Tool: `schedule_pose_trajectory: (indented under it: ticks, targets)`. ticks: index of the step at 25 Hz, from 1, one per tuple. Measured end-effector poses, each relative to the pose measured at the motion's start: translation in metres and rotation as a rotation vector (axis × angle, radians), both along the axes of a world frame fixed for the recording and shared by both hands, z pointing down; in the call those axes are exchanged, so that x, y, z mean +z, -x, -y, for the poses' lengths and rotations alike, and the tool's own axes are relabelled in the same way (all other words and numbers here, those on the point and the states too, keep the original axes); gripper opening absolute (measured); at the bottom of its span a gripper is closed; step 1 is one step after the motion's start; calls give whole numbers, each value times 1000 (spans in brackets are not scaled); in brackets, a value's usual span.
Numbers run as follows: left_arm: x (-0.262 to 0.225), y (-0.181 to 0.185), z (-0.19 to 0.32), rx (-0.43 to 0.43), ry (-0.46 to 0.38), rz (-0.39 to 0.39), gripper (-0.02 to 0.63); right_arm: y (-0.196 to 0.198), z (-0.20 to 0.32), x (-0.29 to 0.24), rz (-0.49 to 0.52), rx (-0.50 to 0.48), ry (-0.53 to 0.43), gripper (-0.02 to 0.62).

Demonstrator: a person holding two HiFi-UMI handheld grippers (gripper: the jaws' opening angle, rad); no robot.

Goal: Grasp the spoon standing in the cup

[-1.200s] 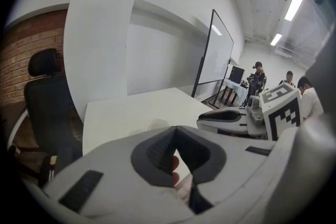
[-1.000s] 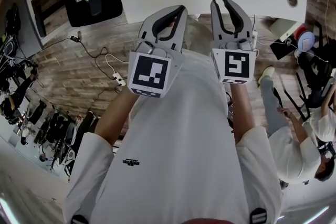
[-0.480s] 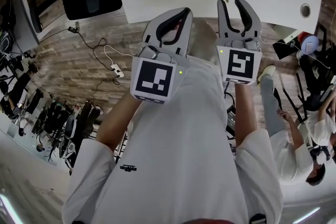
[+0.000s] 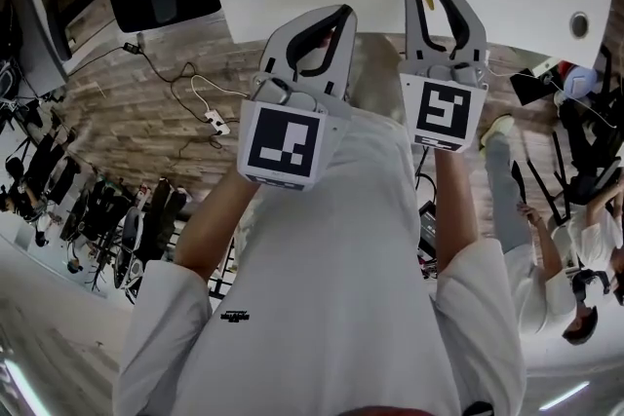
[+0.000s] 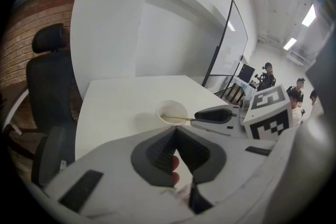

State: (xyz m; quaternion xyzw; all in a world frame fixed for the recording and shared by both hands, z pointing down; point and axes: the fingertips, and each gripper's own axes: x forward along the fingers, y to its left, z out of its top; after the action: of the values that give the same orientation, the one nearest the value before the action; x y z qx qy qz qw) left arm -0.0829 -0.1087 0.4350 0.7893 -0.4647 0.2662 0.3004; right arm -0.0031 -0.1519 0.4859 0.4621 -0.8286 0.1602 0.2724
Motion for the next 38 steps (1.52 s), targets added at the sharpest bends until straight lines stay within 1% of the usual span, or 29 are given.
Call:
schedule_pose_trajectory:
  ticks: [1,3,4,5,14,18,26,30,34,38]
  targets:
    - [2,1,-1,-2,10,4,-2,-1,0,3,-15,-2,3,104]
    - [2,0,1,2,-12,7,-3,-3,2,6,-43,-6,-5,98]
    - [1,0,3,5,-27,7,-2,-4,3,4,-51,-7,-18,52]
    - [0,0,3,6,-34,7,-2,-4,4,3,-54,-9,-31,43]
    - [-7,-5,-7,3,-13,2,-3,-6,-2,-7,-40,-17,-49,41]
    - [-16,-7,-4,19,-65,3,-3,-6,-3,-18,-26,-18,-60,41]
    - [-43,-18,-20,36,-104,0,-3,-18,-18,-53,15,-6,-94,40]
    - [-55,-17,-23,35,-131,1,-3,-21,-28,-69,-3,-28,-77,40]
    - [-68,-13,-24,26,-149,-1,-3,-20,-31,-90,77,17,-120,40]
    - [-81,-10,-26,15,-177,3,-3,-23,-40,-108,79,21,-134,40]
